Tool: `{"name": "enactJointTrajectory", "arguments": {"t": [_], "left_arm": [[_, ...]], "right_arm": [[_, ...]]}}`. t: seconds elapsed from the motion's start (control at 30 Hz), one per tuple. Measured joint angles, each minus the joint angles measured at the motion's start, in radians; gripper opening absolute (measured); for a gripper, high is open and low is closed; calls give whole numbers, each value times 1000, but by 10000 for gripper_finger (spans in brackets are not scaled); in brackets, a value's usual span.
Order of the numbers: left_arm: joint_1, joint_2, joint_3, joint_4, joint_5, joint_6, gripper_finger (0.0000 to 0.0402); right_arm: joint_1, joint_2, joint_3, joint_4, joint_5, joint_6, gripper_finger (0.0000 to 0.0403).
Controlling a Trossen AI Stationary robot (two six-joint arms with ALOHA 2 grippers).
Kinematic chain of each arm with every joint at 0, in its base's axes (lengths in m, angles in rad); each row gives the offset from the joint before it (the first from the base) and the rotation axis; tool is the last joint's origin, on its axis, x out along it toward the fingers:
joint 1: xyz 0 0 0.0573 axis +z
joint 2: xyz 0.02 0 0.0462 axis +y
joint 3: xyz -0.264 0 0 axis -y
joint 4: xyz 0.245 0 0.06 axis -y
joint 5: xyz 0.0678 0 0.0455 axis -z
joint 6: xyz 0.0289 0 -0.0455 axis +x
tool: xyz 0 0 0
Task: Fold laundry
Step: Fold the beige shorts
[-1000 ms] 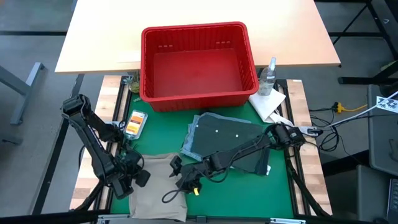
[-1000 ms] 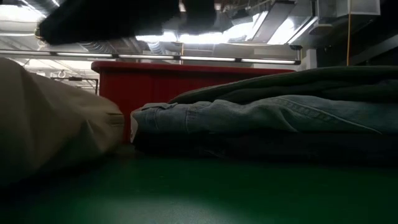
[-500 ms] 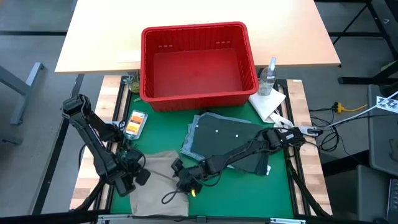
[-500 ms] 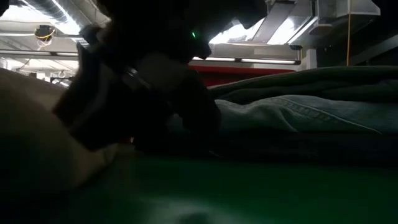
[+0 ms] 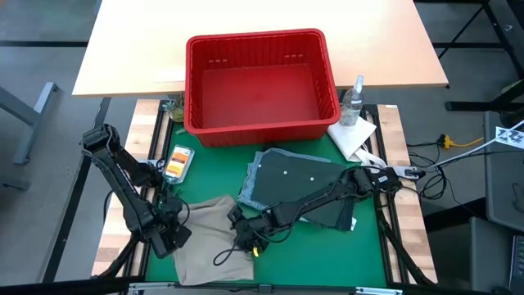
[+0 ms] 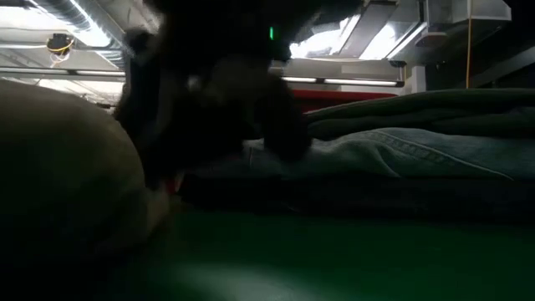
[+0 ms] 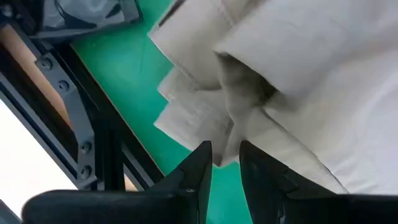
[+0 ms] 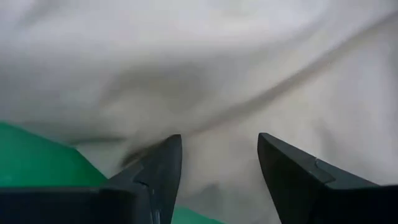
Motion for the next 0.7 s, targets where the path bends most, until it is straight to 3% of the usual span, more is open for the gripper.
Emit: {"name": "enactJointTrajectory", "arguments": {"t": [0.23, 0.4, 0.53, 0.7], "left_arm": [[-33, -1, 68, 1, -38, 3, 70], [-79, -2, 147, 62, -216, 3, 72], [-109, 1, 142, 247, -409, 6, 72], [-116, 81, 121, 424, -462, 128, 72]], "right_arm": [[0, -83, 1, 15, 0, -3, 211], [-12, -91, 1, 17, 60, -7, 211], [-40, -84, 1, 21, 106, -5, 211], [-84, -81, 1, 24, 105, 3, 211]]}}
